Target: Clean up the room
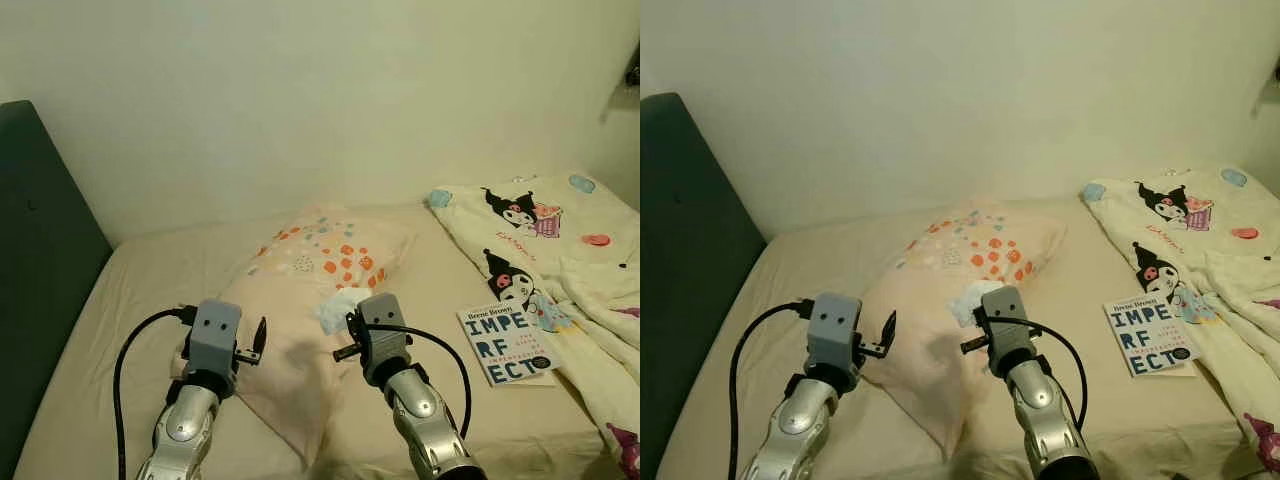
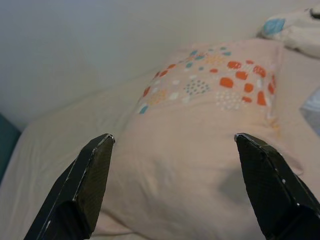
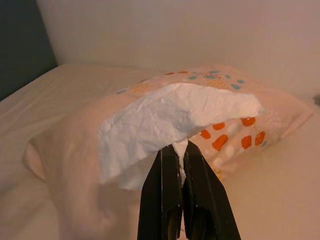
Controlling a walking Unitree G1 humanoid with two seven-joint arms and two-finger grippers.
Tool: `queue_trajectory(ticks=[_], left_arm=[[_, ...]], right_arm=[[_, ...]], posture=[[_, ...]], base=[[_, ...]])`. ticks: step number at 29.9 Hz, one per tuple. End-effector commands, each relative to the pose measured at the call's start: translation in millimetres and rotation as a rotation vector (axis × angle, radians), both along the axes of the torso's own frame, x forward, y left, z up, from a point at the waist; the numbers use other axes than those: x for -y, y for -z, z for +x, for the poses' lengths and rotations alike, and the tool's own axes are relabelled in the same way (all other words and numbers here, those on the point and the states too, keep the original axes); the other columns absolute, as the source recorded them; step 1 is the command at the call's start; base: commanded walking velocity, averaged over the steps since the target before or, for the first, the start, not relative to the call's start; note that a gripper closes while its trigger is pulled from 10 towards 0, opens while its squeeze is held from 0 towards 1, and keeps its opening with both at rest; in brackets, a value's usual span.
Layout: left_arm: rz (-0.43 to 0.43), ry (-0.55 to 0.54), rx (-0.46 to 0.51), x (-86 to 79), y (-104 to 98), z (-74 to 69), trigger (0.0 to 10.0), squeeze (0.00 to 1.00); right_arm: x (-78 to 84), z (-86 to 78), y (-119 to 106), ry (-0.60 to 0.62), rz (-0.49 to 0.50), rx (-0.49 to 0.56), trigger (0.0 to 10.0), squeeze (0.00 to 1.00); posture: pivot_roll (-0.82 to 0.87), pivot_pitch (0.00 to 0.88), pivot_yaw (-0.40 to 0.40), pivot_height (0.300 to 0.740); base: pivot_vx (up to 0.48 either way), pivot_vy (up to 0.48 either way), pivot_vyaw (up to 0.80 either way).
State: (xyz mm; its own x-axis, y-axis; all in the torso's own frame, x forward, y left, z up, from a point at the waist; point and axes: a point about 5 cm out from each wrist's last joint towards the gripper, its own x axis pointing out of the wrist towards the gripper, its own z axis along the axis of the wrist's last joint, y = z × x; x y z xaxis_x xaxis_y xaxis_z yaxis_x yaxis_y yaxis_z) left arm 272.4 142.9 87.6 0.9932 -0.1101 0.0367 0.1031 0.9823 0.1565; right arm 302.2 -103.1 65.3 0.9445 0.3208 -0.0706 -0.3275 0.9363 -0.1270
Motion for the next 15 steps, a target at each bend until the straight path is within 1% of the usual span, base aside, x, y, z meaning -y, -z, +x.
queue_trajectory(ticks=[1,3,6,9,15], left_arm=[[0.001,-0.01,-0.005,-1.8,0.4,-1.8,10.0,0.0],[0.001,-0.01,-0.005,-1.8,0.4,-1.8,10.0,0.0],[-0.038,-0.026,-0.015,-3.6,1.4,-2.1,10.0,0.0],[-0.058,-0.039,-0.018,-5.5,1.6,-2.5,10.0,0.0],[-0.046,-0.048,-0.028,-7.6,4.2,-4.8,10.0,0.0]], right_arm=[[-3.9,-1.7,0.4,-0.015,-0.009,-0.001,10.0,0.0],[-3.9,-1.7,0.4,-0.015,-0.009,-0.001,10.0,0.0],[-4.7,-1.5,-0.1,-0.02,-0.011,0.001,10.0,0.0],[-4.7,-1.1,-0.4,-0.021,-0.011,0.001,10.0,0.0],[-5.1,-2.3,0.8,-0.026,-0.013,-0.004,10.0,0.0]], posture=[[-0.03,0.021,0.011,0.74],[-0.03,0.021,0.011,0.74],[-0.03,0.02,0.008,0.74],[-0.03,0.024,0.004,0.74],[-0.03,0.03,0.001,0.74]], base=[[0.0,-0.48,0.8],[0.0,-0.48,0.8],[0.0,0.0,0.8],[0.0,0.0,0.8],[0.0,0.0,0.8]])
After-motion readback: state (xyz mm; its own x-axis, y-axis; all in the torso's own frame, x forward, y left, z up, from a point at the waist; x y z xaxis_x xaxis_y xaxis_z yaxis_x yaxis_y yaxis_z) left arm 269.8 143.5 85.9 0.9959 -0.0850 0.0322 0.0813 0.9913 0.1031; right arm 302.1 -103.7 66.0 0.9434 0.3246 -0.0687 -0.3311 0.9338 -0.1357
